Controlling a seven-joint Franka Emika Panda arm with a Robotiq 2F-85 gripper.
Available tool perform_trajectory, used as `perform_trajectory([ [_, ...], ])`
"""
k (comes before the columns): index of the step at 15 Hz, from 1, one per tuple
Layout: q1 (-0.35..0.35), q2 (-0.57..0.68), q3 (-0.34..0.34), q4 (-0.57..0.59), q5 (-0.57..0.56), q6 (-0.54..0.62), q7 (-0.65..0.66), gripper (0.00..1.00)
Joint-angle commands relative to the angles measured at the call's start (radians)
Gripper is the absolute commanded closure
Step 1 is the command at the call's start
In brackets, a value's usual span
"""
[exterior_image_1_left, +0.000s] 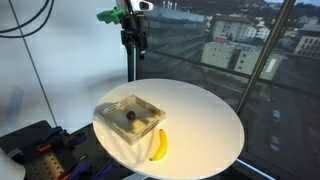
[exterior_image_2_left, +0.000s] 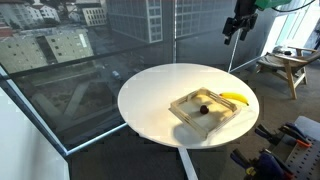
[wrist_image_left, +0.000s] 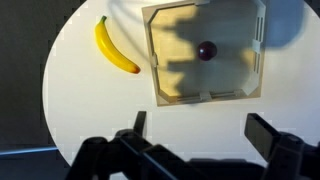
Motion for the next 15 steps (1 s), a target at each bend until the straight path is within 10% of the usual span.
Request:
perform_trajectory([
  [1, 0.019, 0.042, -0.016, 0.057, 0.065, 0.007, -0.018, 0.00],
  [15, 0.047, 0.143, -0.012, 0.184, 0.194, -0.077, -0.081, 0.00],
])
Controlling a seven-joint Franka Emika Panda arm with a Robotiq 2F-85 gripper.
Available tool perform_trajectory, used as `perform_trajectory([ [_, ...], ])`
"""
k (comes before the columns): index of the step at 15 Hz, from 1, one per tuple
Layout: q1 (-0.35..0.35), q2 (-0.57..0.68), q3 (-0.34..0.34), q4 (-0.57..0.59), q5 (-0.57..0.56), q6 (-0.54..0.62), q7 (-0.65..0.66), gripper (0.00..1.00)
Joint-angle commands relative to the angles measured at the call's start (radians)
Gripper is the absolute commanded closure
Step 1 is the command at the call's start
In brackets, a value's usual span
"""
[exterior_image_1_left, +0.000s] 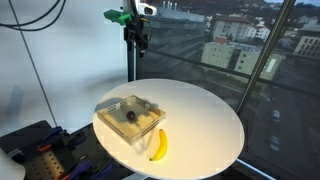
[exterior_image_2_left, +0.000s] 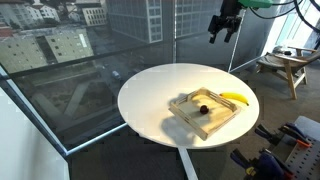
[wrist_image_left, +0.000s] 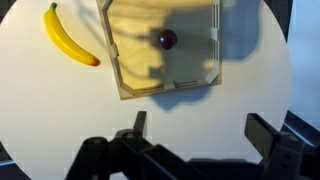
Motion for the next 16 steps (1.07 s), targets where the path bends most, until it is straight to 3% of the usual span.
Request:
perform_trajectory([
  [1, 0.011, 0.022, -0.008, 0.061, 0.016, -0.080, -0.031, 0.00],
  [8, 0.018, 0.022, -0.003, 0.099, -0.007, -0.178, -0.043, 0.00],
  [16, 0.029, 0.023, 0.007, 0.099, -0.052, -0.174, -0.031, 0.00],
])
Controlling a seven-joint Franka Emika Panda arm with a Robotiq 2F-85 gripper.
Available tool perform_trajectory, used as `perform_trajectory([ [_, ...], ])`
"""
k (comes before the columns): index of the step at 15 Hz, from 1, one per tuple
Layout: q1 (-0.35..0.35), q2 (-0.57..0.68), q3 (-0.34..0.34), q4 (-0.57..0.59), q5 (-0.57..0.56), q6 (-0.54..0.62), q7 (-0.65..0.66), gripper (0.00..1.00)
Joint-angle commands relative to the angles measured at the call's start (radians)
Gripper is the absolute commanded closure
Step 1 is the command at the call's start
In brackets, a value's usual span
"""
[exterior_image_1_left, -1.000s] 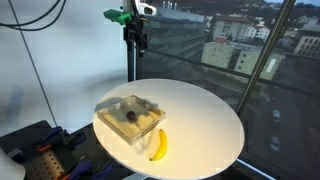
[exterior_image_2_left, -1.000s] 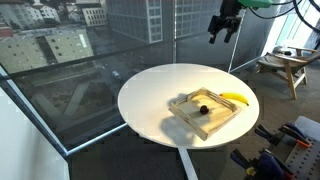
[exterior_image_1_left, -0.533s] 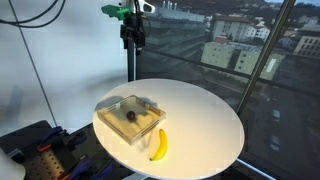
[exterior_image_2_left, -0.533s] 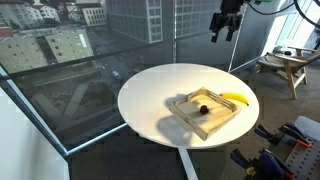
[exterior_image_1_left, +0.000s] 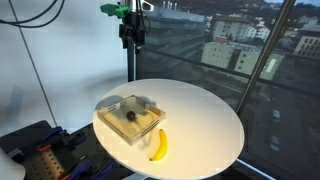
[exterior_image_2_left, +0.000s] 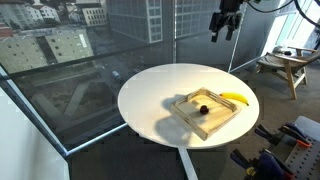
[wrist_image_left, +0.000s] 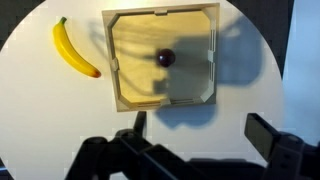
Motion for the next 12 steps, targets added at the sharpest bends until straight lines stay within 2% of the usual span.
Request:
perform_trajectory([
  [1, 0.007, 0.016, 0.004, 0.030, -0.027, -0.022, -0.006, 0.00],
  [12, 0.020, 0.100, 0.016, 0.028, -0.029, 0.051, 0.005, 0.00],
])
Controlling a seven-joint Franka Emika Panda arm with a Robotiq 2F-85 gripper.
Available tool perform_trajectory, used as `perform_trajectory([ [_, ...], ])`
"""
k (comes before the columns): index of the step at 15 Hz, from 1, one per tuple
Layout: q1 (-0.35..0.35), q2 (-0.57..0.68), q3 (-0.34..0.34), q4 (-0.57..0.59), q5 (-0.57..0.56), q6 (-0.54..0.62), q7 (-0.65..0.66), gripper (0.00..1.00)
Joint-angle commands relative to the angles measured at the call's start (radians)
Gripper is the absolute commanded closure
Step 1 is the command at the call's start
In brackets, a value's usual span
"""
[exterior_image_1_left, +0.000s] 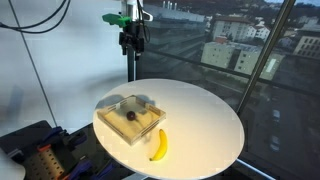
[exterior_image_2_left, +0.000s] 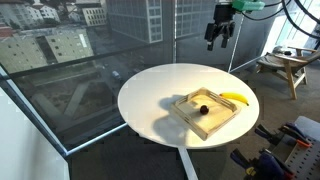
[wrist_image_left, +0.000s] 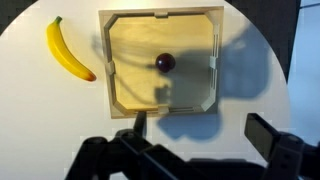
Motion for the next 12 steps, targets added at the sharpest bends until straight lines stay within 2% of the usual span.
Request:
perform_trajectory([
  [1, 0.007, 0.038, 0.003, 0.026, -0.012, 0.033, 0.005, 0.00],
  [12, 0.025, 0.103, 0.008, -0.003, -0.026, 0.156, 0.016, 0.00],
])
